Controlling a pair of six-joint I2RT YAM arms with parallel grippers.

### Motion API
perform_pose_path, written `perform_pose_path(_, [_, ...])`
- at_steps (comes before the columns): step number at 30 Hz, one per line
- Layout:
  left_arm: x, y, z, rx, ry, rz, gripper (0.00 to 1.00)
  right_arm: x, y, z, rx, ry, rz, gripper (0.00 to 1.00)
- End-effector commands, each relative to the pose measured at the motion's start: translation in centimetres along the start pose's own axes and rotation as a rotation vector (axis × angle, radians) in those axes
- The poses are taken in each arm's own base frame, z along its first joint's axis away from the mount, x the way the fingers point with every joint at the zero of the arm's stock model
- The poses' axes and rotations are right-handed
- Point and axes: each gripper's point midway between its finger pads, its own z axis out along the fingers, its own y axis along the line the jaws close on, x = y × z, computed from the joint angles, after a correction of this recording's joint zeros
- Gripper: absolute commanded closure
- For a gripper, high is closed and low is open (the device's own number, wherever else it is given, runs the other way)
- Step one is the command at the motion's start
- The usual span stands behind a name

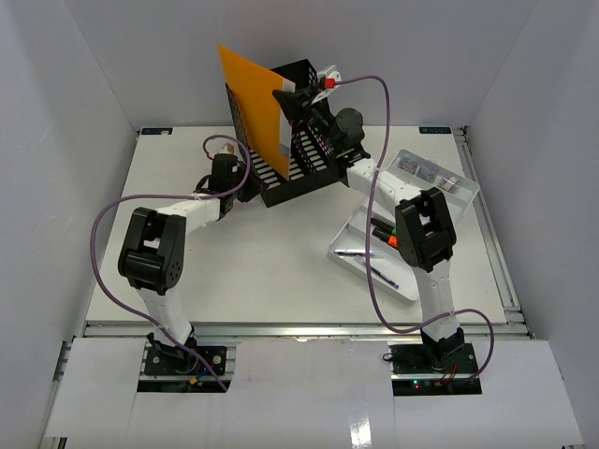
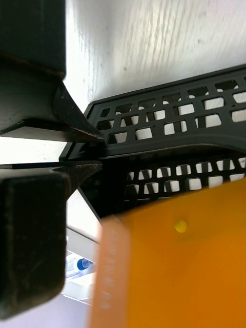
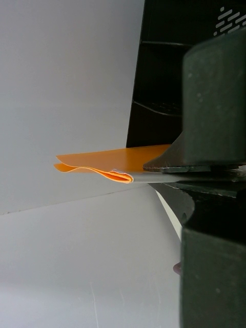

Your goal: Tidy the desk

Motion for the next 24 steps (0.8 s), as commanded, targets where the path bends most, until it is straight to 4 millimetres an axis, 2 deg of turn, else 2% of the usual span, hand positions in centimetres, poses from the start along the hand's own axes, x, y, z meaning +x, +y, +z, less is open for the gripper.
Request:
perform_pose_path(1, [4.2,-1.2,0.9,0.04,0.133,0.044,1.0,-4.5,2.3,1.4,-0.037,-0.102,0.029,0.92])
perform_pose_path(7, [5.3,-1.1,1.2,0.04,0.159,0.047,1.0,-5.3,2.6,1.6,-0.04,-0.112,0.028,0.92])
perform_pose_path(11, [5.8,-1.0,0.8,0.039,0.17,0.045,1.0,-3.8,2.2,1.3,-0.05,-0.096,-0.016,0.92])
perform_pose_path(13, [5.9,-0.9,0.5,0.04,0.171,0.052,1.0,-1.9,1.2,1.0,-0.037,-0.071,-0.028,0.92])
perform_pose_path(16, [6.2,-0.6,0.3,0.037,0.175,0.061,1.0,-2.0,0.2,1.3,-0.03,-0.087,-0.049,0.92])
perform_pose_path(19, [6.8,-0.1,0.5,0.031,0.193,0.059,1.0,-3.1,0.0,1.9,-0.038,-0.125,-0.07,0.92])
perform_pose_path(24, [8.0,0.4,0.8,0.033,0.227,0.062,1.0,-3.5,0.5,2.5,-0.081,-0.16,-0.076,0.92])
